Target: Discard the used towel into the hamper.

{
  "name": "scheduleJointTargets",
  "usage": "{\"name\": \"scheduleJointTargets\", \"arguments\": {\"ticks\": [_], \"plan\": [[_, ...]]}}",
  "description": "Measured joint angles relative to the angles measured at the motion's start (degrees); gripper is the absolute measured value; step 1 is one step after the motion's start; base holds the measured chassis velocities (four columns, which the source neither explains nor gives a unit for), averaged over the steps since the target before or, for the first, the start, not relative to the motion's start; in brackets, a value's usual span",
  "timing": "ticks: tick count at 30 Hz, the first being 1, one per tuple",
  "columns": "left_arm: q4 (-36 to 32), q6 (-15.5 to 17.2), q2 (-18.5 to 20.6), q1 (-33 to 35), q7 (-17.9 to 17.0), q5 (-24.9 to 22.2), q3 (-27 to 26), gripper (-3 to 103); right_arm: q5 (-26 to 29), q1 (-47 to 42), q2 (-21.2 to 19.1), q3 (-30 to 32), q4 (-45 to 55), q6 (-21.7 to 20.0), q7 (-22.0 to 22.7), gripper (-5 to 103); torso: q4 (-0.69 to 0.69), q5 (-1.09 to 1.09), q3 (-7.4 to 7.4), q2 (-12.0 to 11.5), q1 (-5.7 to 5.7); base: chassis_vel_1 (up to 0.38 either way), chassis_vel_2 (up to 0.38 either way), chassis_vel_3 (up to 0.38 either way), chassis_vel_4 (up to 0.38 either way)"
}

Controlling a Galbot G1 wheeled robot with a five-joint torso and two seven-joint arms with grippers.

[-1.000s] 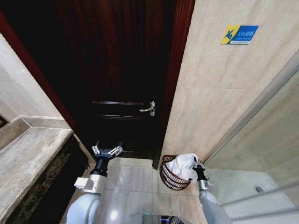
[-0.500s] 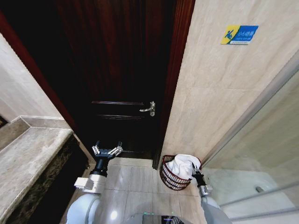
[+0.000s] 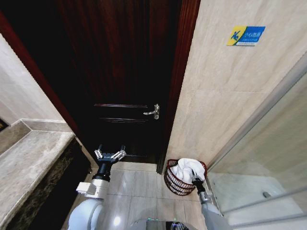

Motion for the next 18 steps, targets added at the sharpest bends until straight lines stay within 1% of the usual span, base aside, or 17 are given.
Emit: {"name": "scheduleJointTargets", "arguments": {"ticks": [5,10,11,12,14,15,17,18], "plan": [[0.0,0.0,0.0,0.0,0.0,0.0,0.0,100,-1.1,0.2,-0.7,0.1,-1.3,-1.0,0.8,3,-0.01,-0.01,0.00,0.0,0.00,-0.106,0.119,0.119,-0.123],[0.0,0.0,0.0,0.0,0.0,0.0,0.0,100,-2.1,-0.5,-1.4,0.2,-1.7,-3.9,-1.5,3,0.00,0.00,0.01,0.0,0.06,-0.175,0.176,0.194,-0.182],[0.0,0.0,0.0,0.0,0.0,0.0,0.0,100,-3.2,-0.6,-1.4,0.5,-2.4,-5.1,-2.5,3,0.00,-0.01,0.02,0.0,0.10,-0.160,0.157,0.126,-0.145],[0.0,0.0,0.0,0.0,0.0,0.0,0.0,100,-3.2,-0.6,-1.4,0.5,-2.4,-5.1,-2.5,3,0.00,-0.01,0.02,0.0,0.10,-0.160,0.157,0.126,-0.145],[0.0,0.0,0.0,0.0,0.0,0.0,0.0,100,-5.3,-0.3,-1.2,1.8,-4.0,-7.0,-3.3,3,0.00,0.02,0.02,0.0,0.09,-0.121,0.093,0.093,-0.093],[0.0,0.0,0.0,0.0,0.0,0.0,0.0,100,-6.9,-0.1,-1.0,2.7,-4.5,-8.5,-3.4,3,-0.01,0.00,0.02,0.0,0.08,-0.067,0.065,0.059,-0.032],[0.0,0.0,0.0,0.0,0.0,0.0,0.0,100,-7.6,0.0,-0.9,3.1,-4.7,-9.1,-3.4,3,-0.02,-0.02,0.02,0.0,0.07,-0.067,0.008,-0.015,-0.032],[0.0,0.0,0.0,0.0,0.0,0.0,0.0,100,-9.2,0.2,-0.7,3.9,-5.2,-10.3,-3.4,3,-0.02,-0.03,0.02,0.0,0.06,0.000,0.000,0.000,0.000]]}}
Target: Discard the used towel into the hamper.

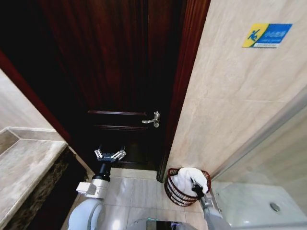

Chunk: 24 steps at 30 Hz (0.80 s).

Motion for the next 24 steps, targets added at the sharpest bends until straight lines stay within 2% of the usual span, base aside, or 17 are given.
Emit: {"name": "scheduleJointTargets", "arguments": {"ticks": [2,7,8,10,11,15,16,20,24], "plan": [[0.0,0.0,0.0,0.0,0.0,0.0,0.0,100,-4.5,1.3,0.5,1.6,-1.9,-4.0,0.7,3,0.02,0.03,-0.03,0.0,-0.08,0.053,-0.041,-0.043,0.039],[0.0,0.0,0.0,0.0,0.0,0.0,0.0,100,-6.9,4.2,0.4,2.5,-6.6,-6.3,2.7,3,0.03,0.05,-0.03,0.0,-0.09,0.033,-0.027,-0.030,0.030],[0.0,0.0,0.0,0.0,0.0,0.0,0.0,100,-7.5,4.9,0.3,2.6,-7.2,-8.1,3.9,3,0.04,0.05,-0.03,0.0,-0.09,0.000,0.000,0.000,0.000],[0.0,0.0,0.0,0.0,0.0,0.0,0.0,100,-7.7,6.6,-0.1,2.7,-8.3,-11.7,5.9,3,0.02,0.02,-0.02,0.0,-0.06,0.000,0.000,0.000,0.000],[0.0,0.0,0.0,0.0,0.0,0.0,0.0,100,-7.7,6.6,-0.1,2.7,-8.3,-11.7,5.9,3,0.02,0.02,-0.02,0.0,-0.06,0.000,0.000,0.000,0.000],[0.0,0.0,0.0,0.0,0.0,0.0,0.0,100,-7.3,10.6,-1.0,2.8,-10.3,-16.5,7.9,3,0.01,0.02,-0.01,0.0,-0.02,0.000,0.000,0.000,0.000],[0.0,0.0,0.0,0.0,0.0,0.0,0.0,100,-7.3,10.6,-1.0,2.8,-10.3,-16.5,7.9,3,0.01,0.02,-0.01,0.0,-0.02,0.000,0.000,0.000,0.000],[0.0,0.0,0.0,0.0,0.0,0.0,0.0,100,-6.7,14.0,-1.8,2.9,-13.0,-21.6,7.8,3,0.01,0.02,-0.01,0.0,-0.03,0.000,0.000,0.000,0.000],[0.0,0.0,0.0,0.0,0.0,0.0,0.0,100,-6.7,14.9,-1.4,2.7,-13.7,-24.0,7.1,3,0.00,-0.01,-0.01,0.0,-0.04,0.000,0.000,0.000,0.000]]}}
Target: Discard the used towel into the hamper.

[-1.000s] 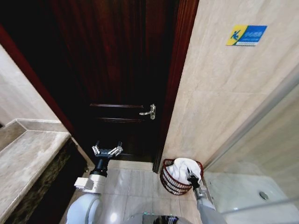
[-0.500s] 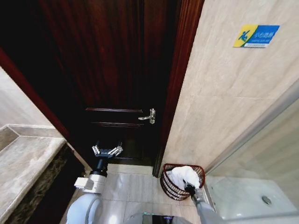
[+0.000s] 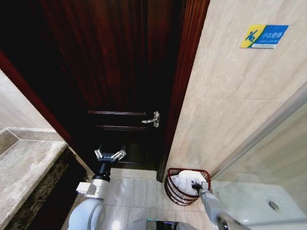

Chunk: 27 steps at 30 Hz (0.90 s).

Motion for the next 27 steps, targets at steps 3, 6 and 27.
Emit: {"name": "scheduleJointTargets", "arguments": {"ticks": [3,6,27], "plan": [[0.0,0.0,0.0,0.0,0.0,0.0,0.0,100,0.0,0.2,0.9,-0.1,-0.4,-0.6,-0.1,3,0.01,0.04,0.00,0.0,0.00,0.000,0.000,0.000,0.000],[0.0,0.0,0.0,0.0,0.0,0.0,0.0,100,0.1,0.1,1.8,-0.1,-0.4,-0.7,0.1,3,0.01,0.04,0.00,0.0,0.00,0.000,0.000,0.000,0.000],[0.0,0.0,0.0,0.0,0.0,0.0,0.0,100,-5.6,1.1,0.6,-0.1,0.1,-1.6,1.9,3,0.01,0.03,-2.83,-5.3,-2.47,0.000,0.000,0.000,0.000]]}}
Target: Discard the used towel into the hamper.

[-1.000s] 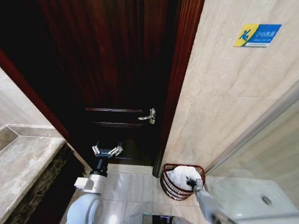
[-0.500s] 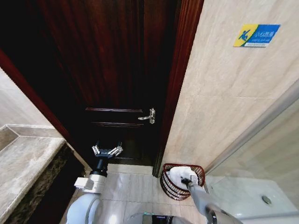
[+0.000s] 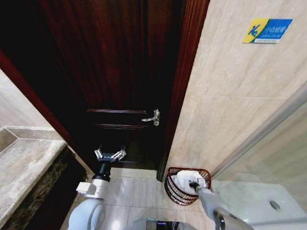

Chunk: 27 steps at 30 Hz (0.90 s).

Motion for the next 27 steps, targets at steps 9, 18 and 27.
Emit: {"name": "scheduleJointTargets", "arguments": {"ticks": [9,18,27], "plan": [[0.0,0.0,0.0,0.0,0.0,0.0,0.0,100,6.1,0.5,-0.3,-0.1,-0.2,-4.3,-3.4,3,0.00,0.01,-1.68,-3.1,-1.43,0.000,0.000,0.000,0.000],[0.0,0.0,0.0,0.0,0.0,0.0,0.0,100,8.2,1.1,-1.2,-0.1,-0.6,-8.2,-5.3,3,0.00,0.00,-3.16,-5.9,-2.71,0.000,0.000,0.000,0.000],[0.0,0.0,0.0,0.0,0.0,0.0,0.0,100,6.8,1.7,-1.5,-0.2,-1.3,-7.8,-5.8,3,-0.01,0.00,-4.72,-8.8,-4.06,0.000,0.000,0.000,0.000]]}}
